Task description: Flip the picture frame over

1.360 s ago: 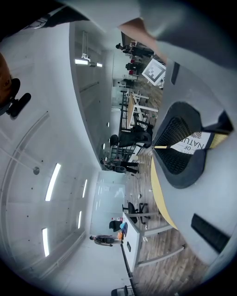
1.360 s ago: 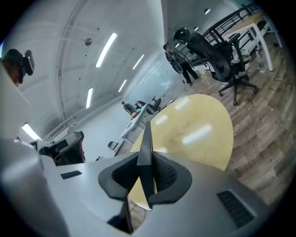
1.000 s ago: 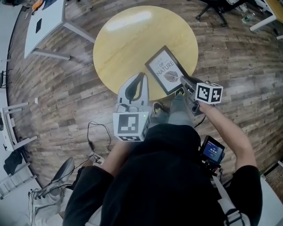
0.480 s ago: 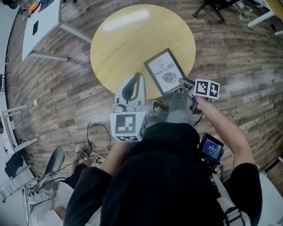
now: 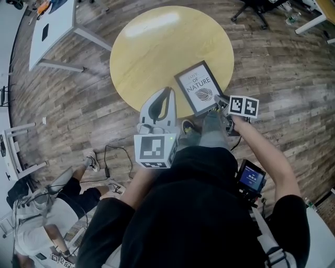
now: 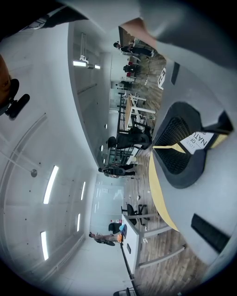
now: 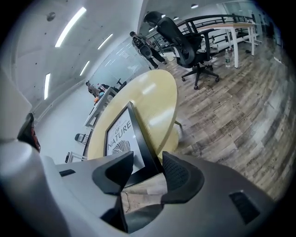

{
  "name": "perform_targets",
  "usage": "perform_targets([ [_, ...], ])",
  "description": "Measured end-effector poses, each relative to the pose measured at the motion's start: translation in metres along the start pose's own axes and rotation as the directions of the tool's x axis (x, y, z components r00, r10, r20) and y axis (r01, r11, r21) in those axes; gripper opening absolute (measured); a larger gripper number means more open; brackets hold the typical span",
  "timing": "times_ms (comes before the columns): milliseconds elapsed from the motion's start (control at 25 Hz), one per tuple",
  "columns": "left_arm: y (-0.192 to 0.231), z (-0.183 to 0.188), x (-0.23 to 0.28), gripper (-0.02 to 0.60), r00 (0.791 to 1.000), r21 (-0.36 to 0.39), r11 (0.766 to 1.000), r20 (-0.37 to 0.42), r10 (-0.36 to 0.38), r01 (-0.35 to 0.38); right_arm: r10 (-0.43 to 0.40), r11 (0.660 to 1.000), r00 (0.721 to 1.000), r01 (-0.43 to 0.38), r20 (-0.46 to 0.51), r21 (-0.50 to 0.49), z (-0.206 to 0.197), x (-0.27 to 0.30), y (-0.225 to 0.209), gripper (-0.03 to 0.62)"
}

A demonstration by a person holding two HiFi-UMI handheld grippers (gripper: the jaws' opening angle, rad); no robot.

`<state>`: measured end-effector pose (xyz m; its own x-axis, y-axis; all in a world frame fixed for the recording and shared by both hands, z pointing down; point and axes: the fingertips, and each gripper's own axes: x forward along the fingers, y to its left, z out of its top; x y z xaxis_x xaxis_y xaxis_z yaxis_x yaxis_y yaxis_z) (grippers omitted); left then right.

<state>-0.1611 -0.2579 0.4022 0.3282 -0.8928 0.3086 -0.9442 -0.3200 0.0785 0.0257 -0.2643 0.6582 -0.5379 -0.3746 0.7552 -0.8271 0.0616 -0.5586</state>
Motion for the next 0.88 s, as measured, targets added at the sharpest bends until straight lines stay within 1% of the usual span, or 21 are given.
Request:
perform_targets([
  [320,0.0,-0.002,0.001,0.035,1.0,0.002,1.0,-0.002,0.001,-0.001,-0.067,0.997,0.997,0.065,-0.034,-0.044,-0.006,0.008,-0.005,0.2],
  [400,0.0,-0.003,0.001,0.035,1.0,0.003,1.0,-0.003,0.0,0.0,-0.096,0.992,0.994,0.092,-0.046,-0.086,-0.004,0.008,-0.003,0.202],
  [440,0.0,-0.003,0.001,0.035,1.0,0.004,1.0,-0.003,0.0,0.0,-0.119,0.985,0.992,0.112,-0.048,-0.131,-0.002,0.008,-0.001,0.202],
  [520,-0.001,-0.004,0.0,0.035,1.0,0.005,1.0,-0.004,-0.001,0.001,-0.17,0.958,0.985,0.154,-0.044,-0.24,0.001,0.007,0.003,0.202],
  [600,-0.001,-0.005,-0.001,0.035,1.0,0.006,1.0,-0.002,0.002,-0.002,-0.195,0.934,0.98,0.176,-0.031,-0.311,0.002,0.005,0.005,0.202],
  [720,-0.002,-0.004,-0.004,0.034,1.0,0.008,1.0,0.004,0.007,-0.007,-0.194,0.918,0.981,0.182,0.0,-0.352,0.008,-0.001,0.008,0.202],
  [880,0.001,0.0,-0.004,0.035,1.0,0.01,1.0,0.014,0.009,-0.009,-0.166,0.904,0.985,0.167,0.037,-0.394,0.019,-0.009,0.019,0.202],
])
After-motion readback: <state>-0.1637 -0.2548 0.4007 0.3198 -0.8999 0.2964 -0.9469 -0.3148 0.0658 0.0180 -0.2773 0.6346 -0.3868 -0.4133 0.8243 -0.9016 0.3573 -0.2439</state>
